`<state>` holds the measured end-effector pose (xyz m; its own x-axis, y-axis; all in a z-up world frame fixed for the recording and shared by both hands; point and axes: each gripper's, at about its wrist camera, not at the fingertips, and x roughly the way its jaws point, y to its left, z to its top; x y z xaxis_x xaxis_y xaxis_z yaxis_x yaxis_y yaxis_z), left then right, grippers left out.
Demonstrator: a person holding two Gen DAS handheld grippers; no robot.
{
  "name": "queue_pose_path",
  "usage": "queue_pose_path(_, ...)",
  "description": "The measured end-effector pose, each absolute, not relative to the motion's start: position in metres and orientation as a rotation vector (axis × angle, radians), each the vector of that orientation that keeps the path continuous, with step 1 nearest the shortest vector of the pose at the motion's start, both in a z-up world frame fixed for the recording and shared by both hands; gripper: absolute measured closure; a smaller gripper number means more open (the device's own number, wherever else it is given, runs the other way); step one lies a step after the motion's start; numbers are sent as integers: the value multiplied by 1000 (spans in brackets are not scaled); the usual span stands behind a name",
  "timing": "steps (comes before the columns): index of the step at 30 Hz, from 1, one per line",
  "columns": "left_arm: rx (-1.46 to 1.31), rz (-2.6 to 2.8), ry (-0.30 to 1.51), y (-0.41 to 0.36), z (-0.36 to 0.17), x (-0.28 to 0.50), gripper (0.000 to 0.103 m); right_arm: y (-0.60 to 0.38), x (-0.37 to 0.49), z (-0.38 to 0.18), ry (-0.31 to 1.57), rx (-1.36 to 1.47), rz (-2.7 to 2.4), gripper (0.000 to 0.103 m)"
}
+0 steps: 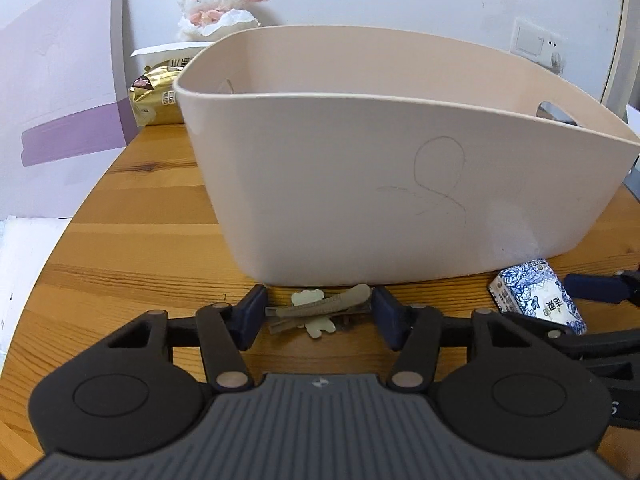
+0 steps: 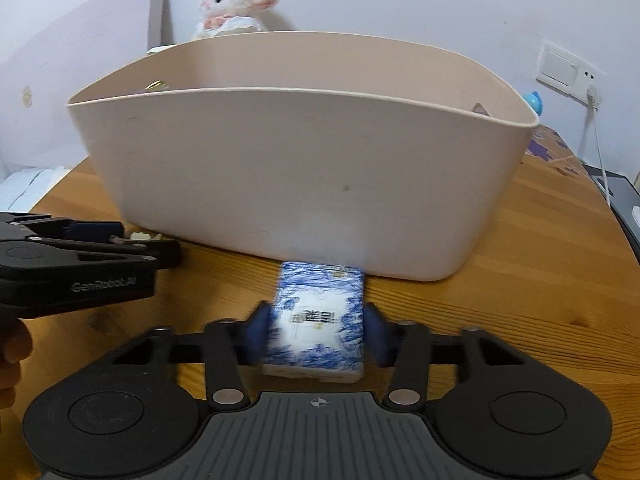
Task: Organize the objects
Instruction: 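Grasp the hair clip with the left tool while the right tool grasps the blue-and-white box, then lift the clip and patterned box over the basket and release them inside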
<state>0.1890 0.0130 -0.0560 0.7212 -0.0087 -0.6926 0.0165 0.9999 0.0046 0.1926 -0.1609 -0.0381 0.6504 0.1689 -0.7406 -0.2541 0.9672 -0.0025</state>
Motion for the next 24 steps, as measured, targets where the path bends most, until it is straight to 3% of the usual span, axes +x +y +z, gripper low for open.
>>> queue_pose_path(11, -49, -40, 793, 29, -50, 162, 44, -169, 158, -10, 792, -90, 235, 60)
queue_pose_path(24, -4, -68, 663, 30, 1, 112, 44, -177, 104, 47, 652, -87, 218, 60)
